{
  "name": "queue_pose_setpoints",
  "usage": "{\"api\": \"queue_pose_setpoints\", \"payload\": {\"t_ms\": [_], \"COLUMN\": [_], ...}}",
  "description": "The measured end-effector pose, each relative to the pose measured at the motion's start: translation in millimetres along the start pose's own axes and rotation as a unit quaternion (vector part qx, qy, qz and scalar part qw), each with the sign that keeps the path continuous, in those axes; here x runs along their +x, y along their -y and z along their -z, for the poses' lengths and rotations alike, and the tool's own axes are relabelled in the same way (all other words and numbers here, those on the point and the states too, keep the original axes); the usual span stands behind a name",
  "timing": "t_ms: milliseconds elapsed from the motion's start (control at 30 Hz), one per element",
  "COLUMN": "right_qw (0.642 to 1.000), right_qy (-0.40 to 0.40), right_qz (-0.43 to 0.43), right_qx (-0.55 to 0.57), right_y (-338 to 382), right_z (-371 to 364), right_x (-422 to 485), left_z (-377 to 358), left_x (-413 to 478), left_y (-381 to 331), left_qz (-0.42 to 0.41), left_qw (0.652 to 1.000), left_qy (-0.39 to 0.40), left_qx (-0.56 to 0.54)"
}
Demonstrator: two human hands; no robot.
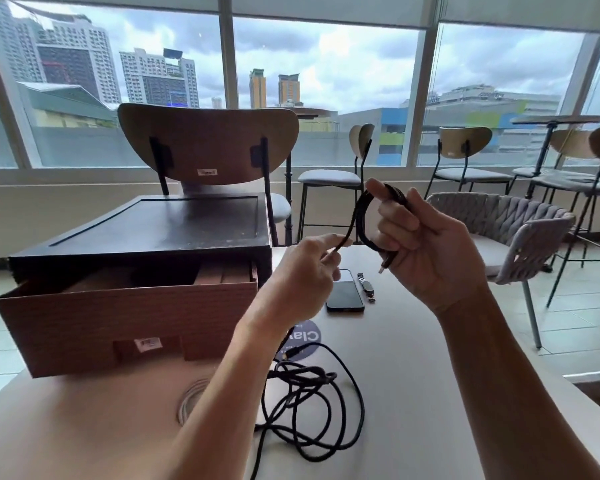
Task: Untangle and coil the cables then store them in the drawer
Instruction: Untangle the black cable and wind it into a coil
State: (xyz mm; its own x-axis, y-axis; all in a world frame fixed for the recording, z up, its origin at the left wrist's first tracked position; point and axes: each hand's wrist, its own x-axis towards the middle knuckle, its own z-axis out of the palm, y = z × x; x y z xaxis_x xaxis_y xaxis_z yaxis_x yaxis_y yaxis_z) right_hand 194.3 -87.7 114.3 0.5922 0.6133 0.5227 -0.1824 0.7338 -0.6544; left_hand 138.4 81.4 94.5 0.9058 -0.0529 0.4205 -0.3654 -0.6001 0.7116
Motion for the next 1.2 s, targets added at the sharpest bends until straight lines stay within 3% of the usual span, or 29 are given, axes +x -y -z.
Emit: {"api": "queue_pose_setpoints", "payload": {"t_ms": [267, 433, 533, 633, 800, 1000, 1133, 1200], "right_qw": [0.972, 0.921, 0.873, 0.792, 0.702, 0.664, 0.708, 0.751], "right_qy": [-0.174, -0.259, -0.257, -0.233, -0.186, -0.148, -0.095, -0.076], "right_qz": [0.138, 0.192, 0.197, 0.206, 0.158, 0.043, -0.060, -0.111], "right_qx": [-0.081, -0.221, -0.365, -0.526, -0.669, -0.731, -0.697, -0.646], "right_y": [4.0, 0.2, -5.8, -6.3, -4.8, -12.7, -15.2, -13.2], "right_z": [-5.7, -10.3, -13.0, -16.1, -12.3, -2.5, -6.0, -13.1], "right_x": [2.7, 3.8, 4.3, 3.0, -0.7, 0.7, -1.7, -3.6], "left_z": [2.4, 18.2, 13.1, 8.3, 24.3, 46.9, 49.9, 48.7], "left_x": [-16.7, -21.8, -19.5, -16.0, -10.3, -10.3, -7.2, -6.0], "left_y": [-22.2, -27.6, -27.7, -23.1, -11.1, 1.4, 5.3, 6.8], "left_qz": [0.046, 0.013, -0.011, -0.030, -0.037, -0.009, -0.021, -0.036], "left_qw": [0.964, 0.948, 0.953, 0.967, 0.986, 0.998, 0.999, 0.996], "left_qy": [0.210, 0.226, 0.217, 0.187, 0.123, 0.053, -0.025, -0.077], "left_qx": [0.157, 0.225, 0.210, 0.169, 0.106, 0.014, 0.005, 0.039]}}
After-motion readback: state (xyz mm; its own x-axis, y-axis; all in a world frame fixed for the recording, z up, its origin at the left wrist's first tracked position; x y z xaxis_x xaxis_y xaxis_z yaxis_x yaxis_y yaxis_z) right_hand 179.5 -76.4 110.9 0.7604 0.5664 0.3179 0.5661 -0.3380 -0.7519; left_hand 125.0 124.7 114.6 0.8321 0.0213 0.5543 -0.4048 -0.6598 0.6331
